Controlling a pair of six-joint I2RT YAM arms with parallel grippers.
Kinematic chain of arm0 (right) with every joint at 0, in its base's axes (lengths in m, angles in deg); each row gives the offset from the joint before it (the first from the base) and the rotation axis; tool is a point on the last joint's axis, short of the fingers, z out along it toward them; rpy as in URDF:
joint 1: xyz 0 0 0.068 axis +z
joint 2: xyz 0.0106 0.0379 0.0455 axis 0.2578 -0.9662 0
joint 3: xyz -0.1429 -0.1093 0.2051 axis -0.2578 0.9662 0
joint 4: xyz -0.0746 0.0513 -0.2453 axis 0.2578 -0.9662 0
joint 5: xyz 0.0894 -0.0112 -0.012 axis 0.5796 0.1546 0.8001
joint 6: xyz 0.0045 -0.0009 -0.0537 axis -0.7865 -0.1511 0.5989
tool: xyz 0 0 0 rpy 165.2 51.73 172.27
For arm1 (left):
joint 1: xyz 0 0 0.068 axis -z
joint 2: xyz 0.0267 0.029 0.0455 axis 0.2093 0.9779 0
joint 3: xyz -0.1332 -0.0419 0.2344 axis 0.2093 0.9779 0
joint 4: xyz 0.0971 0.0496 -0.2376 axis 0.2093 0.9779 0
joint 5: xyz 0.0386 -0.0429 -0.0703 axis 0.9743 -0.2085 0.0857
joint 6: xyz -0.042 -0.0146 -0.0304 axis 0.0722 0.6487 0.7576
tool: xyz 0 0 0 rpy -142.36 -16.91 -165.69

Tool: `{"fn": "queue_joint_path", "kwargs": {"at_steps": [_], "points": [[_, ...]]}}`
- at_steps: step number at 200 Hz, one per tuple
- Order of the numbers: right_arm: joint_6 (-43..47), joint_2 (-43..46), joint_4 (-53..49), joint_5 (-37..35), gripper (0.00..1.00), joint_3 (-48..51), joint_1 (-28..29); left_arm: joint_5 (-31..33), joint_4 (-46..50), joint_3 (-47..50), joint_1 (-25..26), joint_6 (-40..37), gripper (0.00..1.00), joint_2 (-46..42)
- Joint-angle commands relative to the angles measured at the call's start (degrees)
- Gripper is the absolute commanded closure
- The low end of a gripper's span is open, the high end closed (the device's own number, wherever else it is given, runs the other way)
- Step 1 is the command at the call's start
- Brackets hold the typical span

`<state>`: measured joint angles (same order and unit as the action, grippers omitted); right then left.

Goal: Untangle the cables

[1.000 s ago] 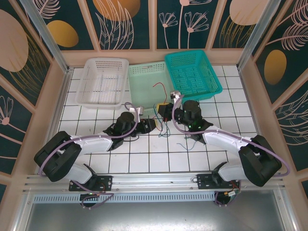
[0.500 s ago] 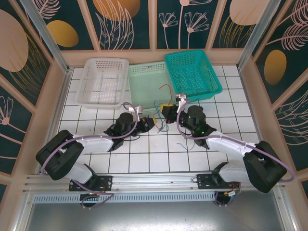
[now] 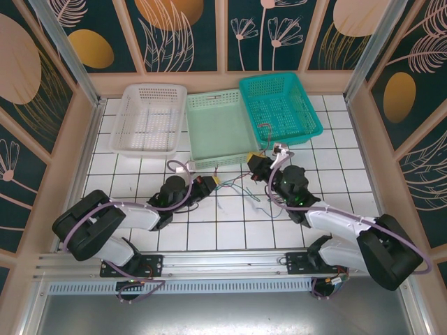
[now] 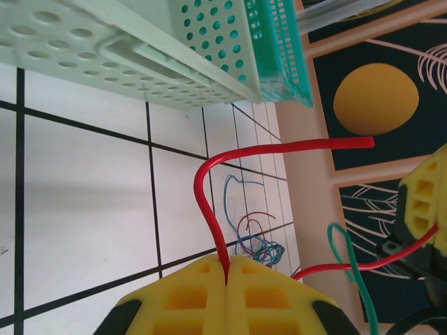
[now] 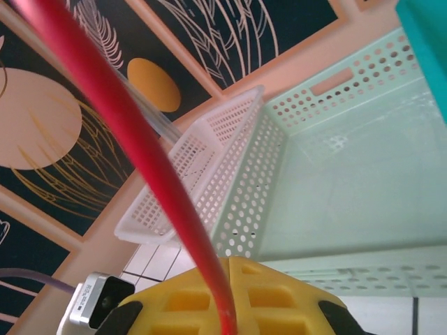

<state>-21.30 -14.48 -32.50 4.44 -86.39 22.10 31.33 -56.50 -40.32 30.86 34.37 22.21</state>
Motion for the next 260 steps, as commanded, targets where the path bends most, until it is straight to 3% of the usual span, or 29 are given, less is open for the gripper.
{"fn": "queue_joint_path", "kwargs": {"at_steps": [1, 58, 116, 163, 188, 202, 223, 260], "points": [[-2.34, 2.24, 5.99, -3.16, 1.0, 0.56, -0.83, 3.66, 0.22, 1.67, 0.06, 2.86, 1.0, -1.34], [-0.75, 5.92, 2.07, -6.81, 1.0, 1.82, -0.88, 10.58, 0.5, 7.63, 0.11, 8.87, 1.0, -5.61], [-0.68, 5.86, -2.59, -6.62, 1.0, 2.22, -0.94, 15.61, 9.14, 8.94, 0.13, 6.43, 1.0, -14.27], [0.67, 3.38, -1.86, -2.35, 1.0, 0.15, -0.98, 16.33, 13.53, 7.73, 0.12, 3.86, 1.0, -16.52], [1.66, 1.84, -0.54, -0.31, 1.0, -1.36, -0.92, 16.63, 14.59, 6.89, 0.13, 4.13, 0.81, -16.31], [2.85, 1.01, -1.61, 1.15, 1.0, -2.97, -1.02, 16.99, 15.41, 6.69, 0.08, 4.32, 0.57, -16.37], [5.99, -0.1, -8.86, 2.25, 1.0, -7.36, -1.28, 17.53, 20.56, 5.19, 0.08, 1.56, 0.38, -17.38], [9.95, -2.86, -18.45, 6.81, 1.0, -13.28, -1.55, 19.29, 30.02, -0.08, 0.11, -10.56, 0.35, -22.15]]}}
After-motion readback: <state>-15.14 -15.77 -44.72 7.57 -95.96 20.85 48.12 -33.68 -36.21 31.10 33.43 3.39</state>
